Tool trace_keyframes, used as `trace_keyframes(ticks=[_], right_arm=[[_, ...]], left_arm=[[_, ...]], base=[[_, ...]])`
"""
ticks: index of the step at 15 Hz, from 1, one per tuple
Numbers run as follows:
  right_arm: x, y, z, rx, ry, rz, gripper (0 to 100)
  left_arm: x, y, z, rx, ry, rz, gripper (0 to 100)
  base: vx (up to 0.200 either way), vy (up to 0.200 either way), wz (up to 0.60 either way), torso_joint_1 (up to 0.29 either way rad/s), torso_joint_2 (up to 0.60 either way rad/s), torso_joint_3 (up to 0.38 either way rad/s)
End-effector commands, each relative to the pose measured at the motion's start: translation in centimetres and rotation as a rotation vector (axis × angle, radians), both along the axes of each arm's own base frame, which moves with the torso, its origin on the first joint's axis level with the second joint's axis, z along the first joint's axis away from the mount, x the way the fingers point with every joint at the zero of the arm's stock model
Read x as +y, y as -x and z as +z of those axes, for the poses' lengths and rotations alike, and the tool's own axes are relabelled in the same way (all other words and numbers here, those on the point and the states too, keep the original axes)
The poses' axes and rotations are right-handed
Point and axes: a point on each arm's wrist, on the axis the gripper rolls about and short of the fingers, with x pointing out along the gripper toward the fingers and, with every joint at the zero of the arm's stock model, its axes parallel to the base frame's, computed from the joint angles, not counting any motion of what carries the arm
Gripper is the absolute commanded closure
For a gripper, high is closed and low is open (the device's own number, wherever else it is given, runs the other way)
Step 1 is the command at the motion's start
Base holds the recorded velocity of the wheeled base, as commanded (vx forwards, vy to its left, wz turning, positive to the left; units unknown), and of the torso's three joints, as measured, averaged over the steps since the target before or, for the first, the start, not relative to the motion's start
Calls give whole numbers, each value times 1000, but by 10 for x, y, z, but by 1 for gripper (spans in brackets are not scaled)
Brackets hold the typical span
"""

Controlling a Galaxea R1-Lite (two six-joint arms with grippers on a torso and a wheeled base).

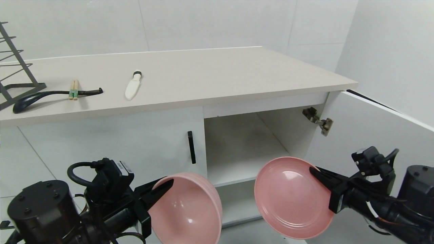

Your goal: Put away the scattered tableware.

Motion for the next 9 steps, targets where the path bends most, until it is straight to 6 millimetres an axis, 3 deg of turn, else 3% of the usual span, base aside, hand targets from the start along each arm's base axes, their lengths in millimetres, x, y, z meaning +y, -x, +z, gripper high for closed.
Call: trace_keyframes(ticks=[1, 4, 5, 7, 9], right_arm=[[10, -17, -24, 84, 26, 12, 100], [28, -63, -34, 28, 2, 15, 100], [33, -75, -38, 11, -4, 18, 100], [40, -91, -50, 11, -4, 20, 100], [43, -100, -59, 18, 0, 16, 100]], left_arm=[[-1, 2, 2, -11, 5, -11, 100], [-2, 2, 2, -11, 5, -12, 100], [-1, 1, 2, -9, 4, -8, 100], [0, 1, 2, -8, 5, -2, 100], [-3, 3, 2, -12, 6, -23, 100]], base=[[0, 0, 0, 0, 0, 0], [0, 0, 0, 0, 0, 0], [200, 0, 0, -2, 7, 2], [200, 0, 0, 2, 5, 0], [0, 0, 0, 0, 0, 0]])
